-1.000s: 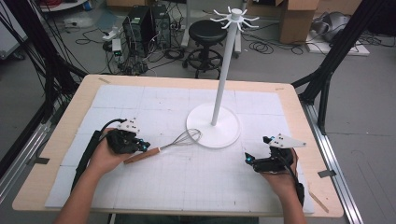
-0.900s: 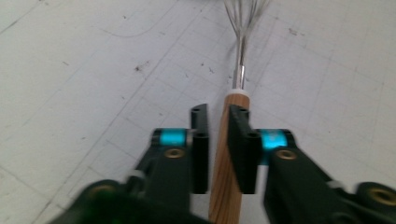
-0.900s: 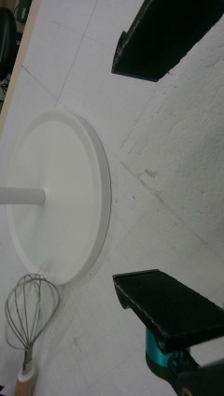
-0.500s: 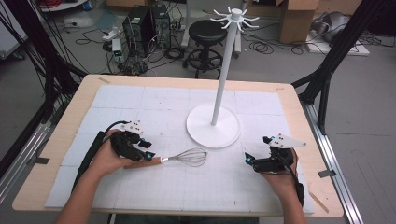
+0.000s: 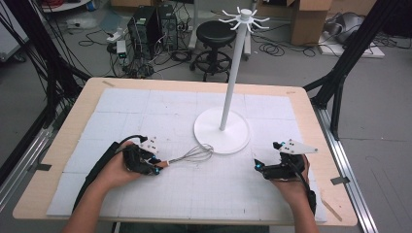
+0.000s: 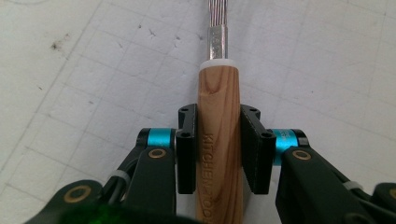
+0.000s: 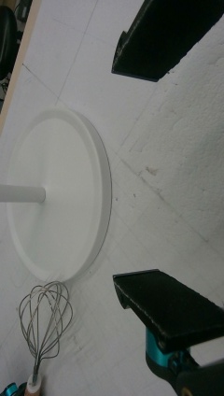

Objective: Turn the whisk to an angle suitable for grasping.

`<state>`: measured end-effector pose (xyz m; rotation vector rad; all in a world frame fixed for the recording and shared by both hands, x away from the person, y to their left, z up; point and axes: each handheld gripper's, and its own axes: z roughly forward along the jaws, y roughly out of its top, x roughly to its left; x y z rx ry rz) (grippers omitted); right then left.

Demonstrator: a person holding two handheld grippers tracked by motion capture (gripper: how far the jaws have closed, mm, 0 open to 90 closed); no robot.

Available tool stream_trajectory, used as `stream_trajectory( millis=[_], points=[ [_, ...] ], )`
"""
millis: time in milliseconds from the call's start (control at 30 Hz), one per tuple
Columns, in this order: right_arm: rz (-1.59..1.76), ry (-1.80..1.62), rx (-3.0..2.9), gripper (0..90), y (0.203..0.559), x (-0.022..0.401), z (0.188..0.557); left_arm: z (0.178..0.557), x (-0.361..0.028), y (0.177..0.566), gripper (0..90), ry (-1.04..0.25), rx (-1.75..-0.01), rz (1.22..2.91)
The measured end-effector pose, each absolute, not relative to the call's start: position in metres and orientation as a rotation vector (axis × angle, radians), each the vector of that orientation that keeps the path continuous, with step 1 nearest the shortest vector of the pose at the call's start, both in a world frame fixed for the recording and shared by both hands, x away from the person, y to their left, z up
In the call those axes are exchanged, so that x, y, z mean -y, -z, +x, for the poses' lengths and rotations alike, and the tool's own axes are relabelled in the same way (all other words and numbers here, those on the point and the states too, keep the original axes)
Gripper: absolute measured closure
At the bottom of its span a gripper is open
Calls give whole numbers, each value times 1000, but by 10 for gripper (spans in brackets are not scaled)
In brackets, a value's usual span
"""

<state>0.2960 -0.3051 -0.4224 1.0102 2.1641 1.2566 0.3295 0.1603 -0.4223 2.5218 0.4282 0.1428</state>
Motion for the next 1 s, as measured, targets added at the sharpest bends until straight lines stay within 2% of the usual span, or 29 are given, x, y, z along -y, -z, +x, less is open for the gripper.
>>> stream_trajectory(
  millis=[100,400,633,733,767,800,867,1000],
  points=[
    [1011,-1259,-2161,10,422,305,296,328,-158,423,703,-89,-394,2493],
    [1016,-1270,-2153,10,421,306,297,324,-136,425,703,-93,-280,2490],
    [1002,-1277,-2149,10,420,305,297,327,-92,428,701,-65,-204,2470],
    [1007,-1275,-2152,10,420,305,297,328,-88,428,690,-62,-216,2450],
    [1007,-1275,-2152,10,419,306,297,328,-88,428,567,-51,-222,2432],
    [1008,-1278,-2150,10,419,306,297,329,-89,428,524,-43,-244,2434],
    [1007,-1281,-2151,10,419,306,296,331,-95,427,491,-24,-278,2436],
    [1014,-1277,-2148,10,419,309,295,333,-125,419,487,-7,-345,2356]
  ],
)
